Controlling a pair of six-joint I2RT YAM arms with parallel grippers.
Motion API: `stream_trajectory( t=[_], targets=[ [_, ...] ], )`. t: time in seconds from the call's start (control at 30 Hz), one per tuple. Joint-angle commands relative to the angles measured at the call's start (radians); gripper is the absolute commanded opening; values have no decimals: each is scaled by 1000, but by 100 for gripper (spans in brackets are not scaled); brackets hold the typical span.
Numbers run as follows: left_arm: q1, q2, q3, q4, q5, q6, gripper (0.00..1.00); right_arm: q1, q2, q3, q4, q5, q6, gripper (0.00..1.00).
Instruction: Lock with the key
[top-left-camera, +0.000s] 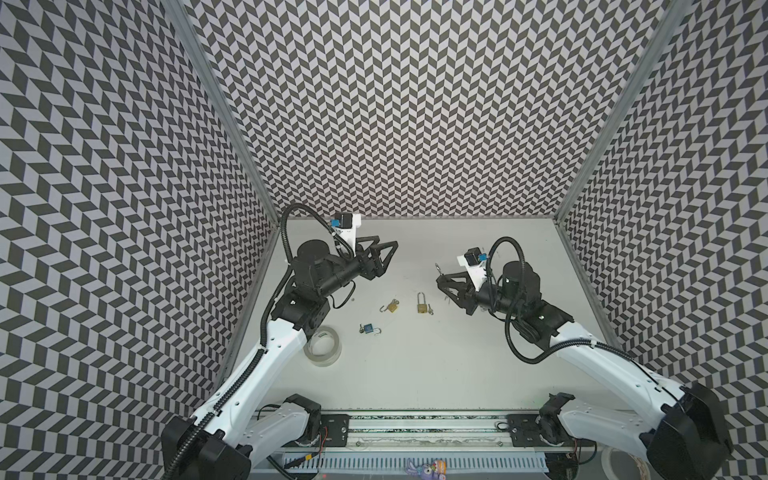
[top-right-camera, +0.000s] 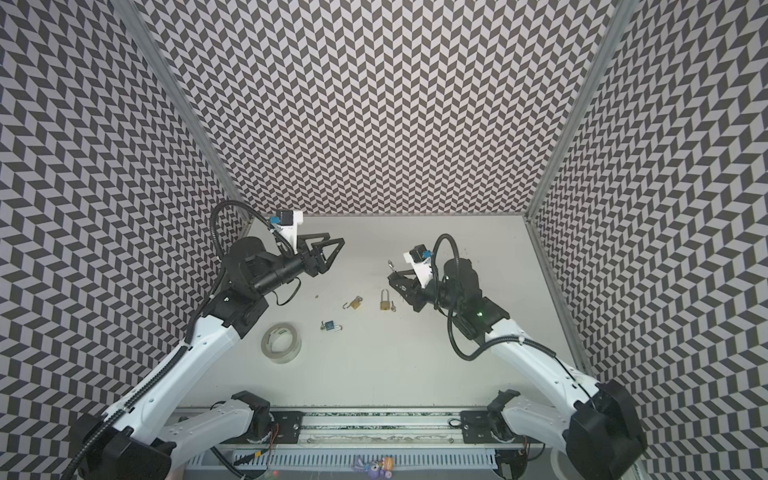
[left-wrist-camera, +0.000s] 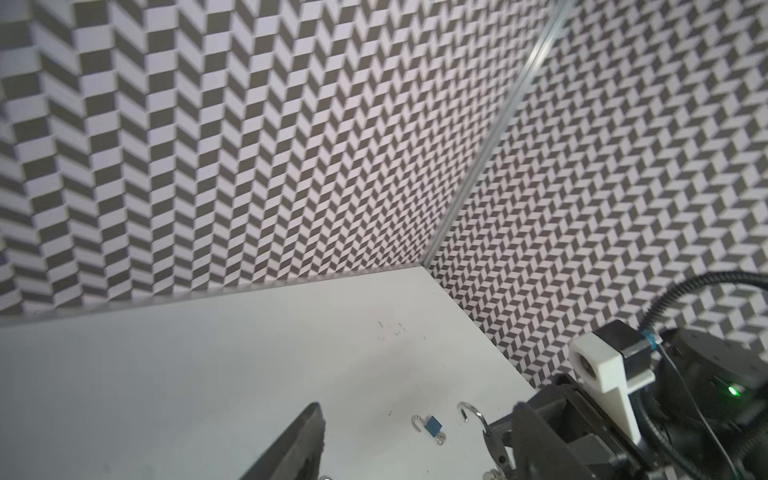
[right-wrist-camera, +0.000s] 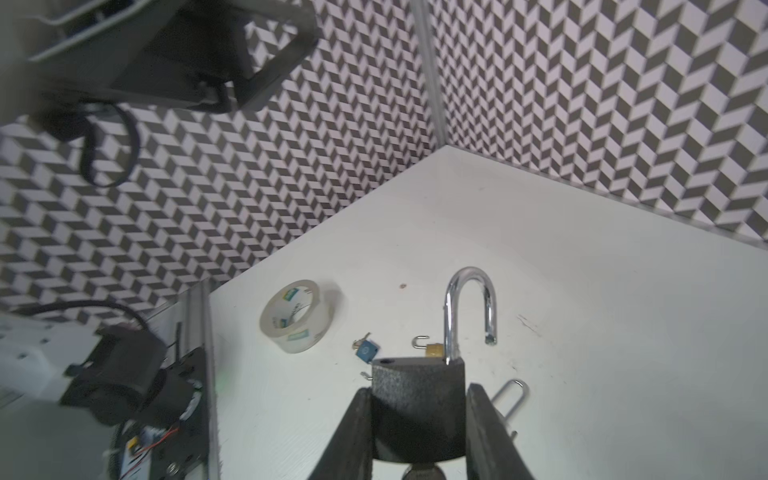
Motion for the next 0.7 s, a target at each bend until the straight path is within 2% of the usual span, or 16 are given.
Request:
stream_trajectory(
  t=[0.0,0.2,0.3,0.4,0.53,0.67],
  targets=[
    [-23,34,73,-40,233,126,73,4,-38,73,-22,-230,-113,0],
    [-134,113,189,-166,280,271,73,4,-3,163,-69,-472,-108,0],
    [-179,144,232,-220,317,310,73,4,0,178,-73,-539,-100,0],
    [-209,153,253,-251,332,333,73,4,-8,183,-75,-576,-94,0],
    [-220,152,260,-272,384,351,73,2,-24,185,-83,-569,-101,0],
    [-220,146,268,-283,429,358,65,-1,-48,184,-80,-540,-86,0]
  ],
)
